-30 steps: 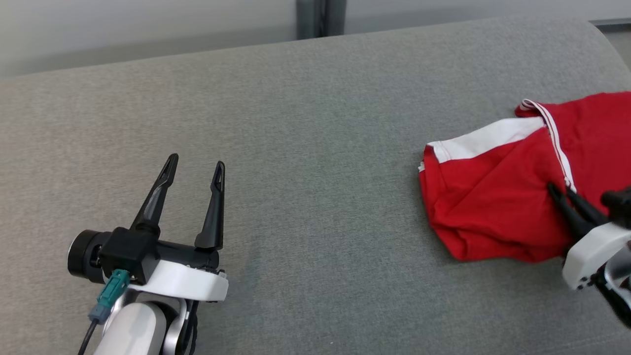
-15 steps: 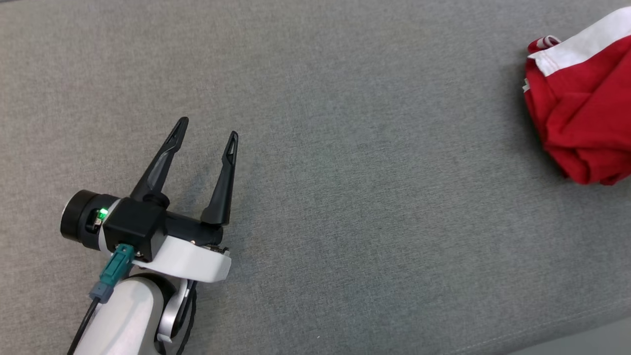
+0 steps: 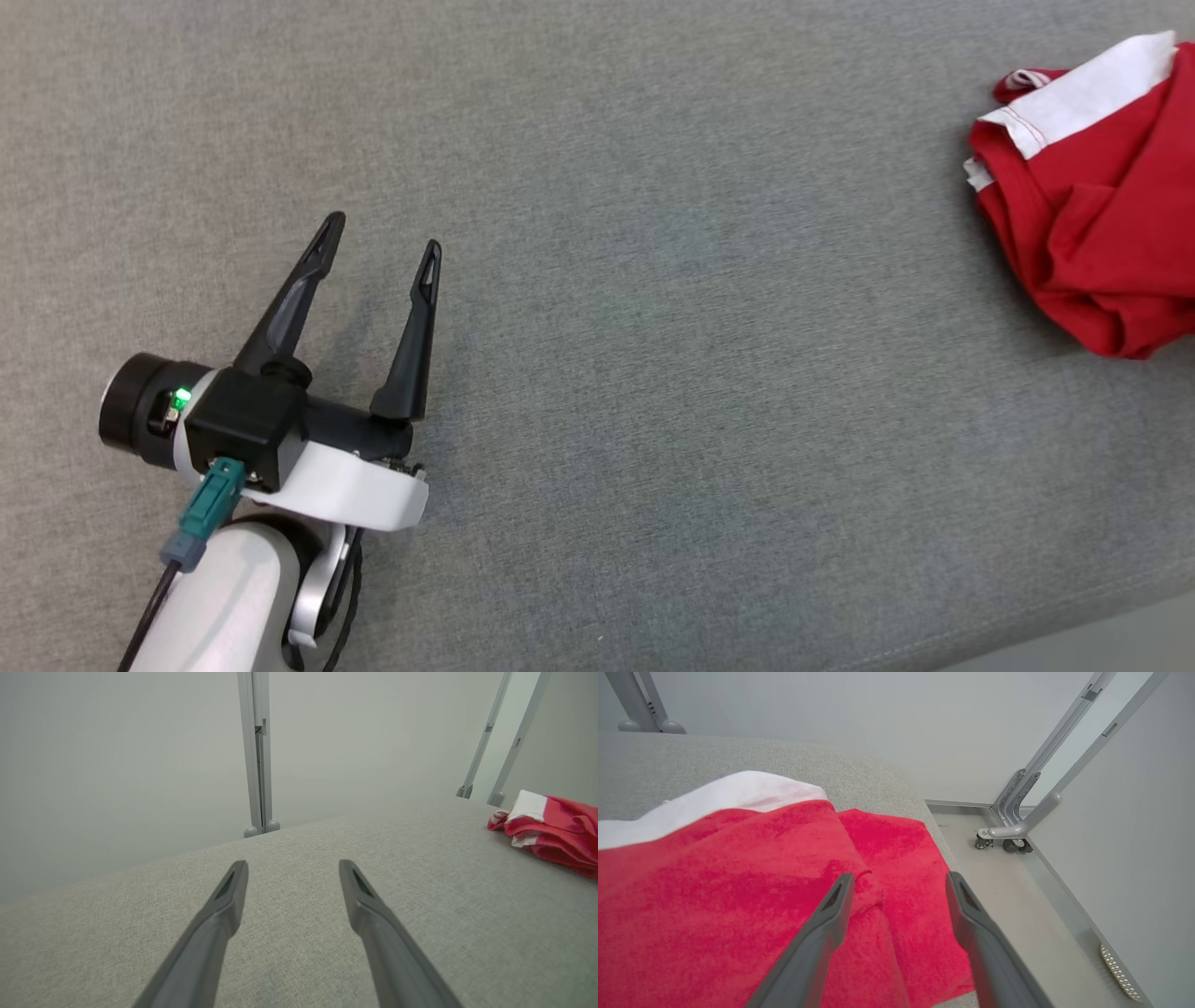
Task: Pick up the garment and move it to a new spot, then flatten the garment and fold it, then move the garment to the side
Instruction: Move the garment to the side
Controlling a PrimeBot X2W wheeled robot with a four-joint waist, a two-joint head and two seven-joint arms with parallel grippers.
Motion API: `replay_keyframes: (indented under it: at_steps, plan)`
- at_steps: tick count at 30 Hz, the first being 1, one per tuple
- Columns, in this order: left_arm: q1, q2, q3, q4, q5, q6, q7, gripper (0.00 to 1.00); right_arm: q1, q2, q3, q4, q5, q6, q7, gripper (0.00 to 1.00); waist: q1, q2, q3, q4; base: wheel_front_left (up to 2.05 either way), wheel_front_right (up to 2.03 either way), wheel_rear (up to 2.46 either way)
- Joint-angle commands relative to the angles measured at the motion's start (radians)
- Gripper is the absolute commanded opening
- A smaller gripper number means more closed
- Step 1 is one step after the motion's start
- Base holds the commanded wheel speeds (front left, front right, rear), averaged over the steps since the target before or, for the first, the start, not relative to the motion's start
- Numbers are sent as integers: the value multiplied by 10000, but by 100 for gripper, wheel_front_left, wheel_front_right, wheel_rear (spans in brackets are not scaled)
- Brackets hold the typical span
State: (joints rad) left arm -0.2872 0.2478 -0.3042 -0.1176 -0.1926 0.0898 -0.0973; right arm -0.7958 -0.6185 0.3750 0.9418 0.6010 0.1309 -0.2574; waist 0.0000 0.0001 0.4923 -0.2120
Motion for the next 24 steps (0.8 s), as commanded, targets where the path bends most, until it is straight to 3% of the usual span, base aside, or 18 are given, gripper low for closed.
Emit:
replay_keyframes:
  at_steps: [1,7,15,24]
  plan:
    - [145,51,42,60,-58,80,-43,100,154,79,-219,-176,112,-1,-95,100,0,-1,-198,-149,0,0,0]
    - [520,-93,-6,385,-305,100,-219,100,1480,701,-1586,-1532,-189,-1,-77,100,0,-1,-1001,-188,0,0,0]
    - [1148,-270,228,771,-730,363,-565,100,3724,2259,-3373,-3858,-1060,-1,-78,100,0,-1,-1985,57,0,0,0]
    - [1657,-423,559,1115,-1209,541,-895,100,5249,3853,-3743,-6078,-2188,-1,1,100,0,-1,-2780,825,0,0,0]
